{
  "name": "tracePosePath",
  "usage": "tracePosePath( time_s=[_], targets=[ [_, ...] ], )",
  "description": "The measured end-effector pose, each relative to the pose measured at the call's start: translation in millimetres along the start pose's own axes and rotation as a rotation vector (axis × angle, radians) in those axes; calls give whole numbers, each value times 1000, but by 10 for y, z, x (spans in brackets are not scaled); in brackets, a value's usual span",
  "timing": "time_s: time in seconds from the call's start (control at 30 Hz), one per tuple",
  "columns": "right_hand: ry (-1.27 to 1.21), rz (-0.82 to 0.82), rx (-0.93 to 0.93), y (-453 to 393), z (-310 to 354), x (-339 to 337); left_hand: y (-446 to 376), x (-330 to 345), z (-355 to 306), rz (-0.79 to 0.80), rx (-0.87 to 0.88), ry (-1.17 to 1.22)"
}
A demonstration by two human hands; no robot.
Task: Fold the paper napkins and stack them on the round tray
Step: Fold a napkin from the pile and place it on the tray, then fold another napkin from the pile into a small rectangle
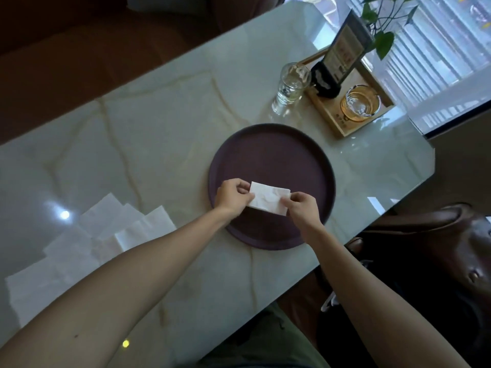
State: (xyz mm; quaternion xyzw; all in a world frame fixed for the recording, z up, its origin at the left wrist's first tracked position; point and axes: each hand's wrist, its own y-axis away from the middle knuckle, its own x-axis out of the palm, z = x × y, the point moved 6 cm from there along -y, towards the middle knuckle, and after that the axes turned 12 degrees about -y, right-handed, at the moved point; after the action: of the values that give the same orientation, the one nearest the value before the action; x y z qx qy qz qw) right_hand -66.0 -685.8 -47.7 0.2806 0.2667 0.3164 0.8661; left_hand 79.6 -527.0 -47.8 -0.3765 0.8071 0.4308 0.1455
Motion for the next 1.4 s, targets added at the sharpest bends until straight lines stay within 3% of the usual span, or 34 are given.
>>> tracePosePath(
  time_s=[0.5, 0.63, 0.87, 1.13, 1.4],
  targets=[
    [473, -130, -64, -167, 42, -54, -113, 246, -14, -34, 25, -182],
    [552, -166, -219, 12, 216, 73, -23, 6, 164, -102, 33, -182],
    [551, 172, -460, 535, 462, 1099, 339, -794, 992, -201, -96, -29],
    [711, 507, -467, 1249, 272, 2430, 1022, -1755, 2275, -306, -250, 86],
    [1017, 751, -671, 1808, 23, 3442, 1419, -2087, 3172, -256, -327, 144]
  ],
)
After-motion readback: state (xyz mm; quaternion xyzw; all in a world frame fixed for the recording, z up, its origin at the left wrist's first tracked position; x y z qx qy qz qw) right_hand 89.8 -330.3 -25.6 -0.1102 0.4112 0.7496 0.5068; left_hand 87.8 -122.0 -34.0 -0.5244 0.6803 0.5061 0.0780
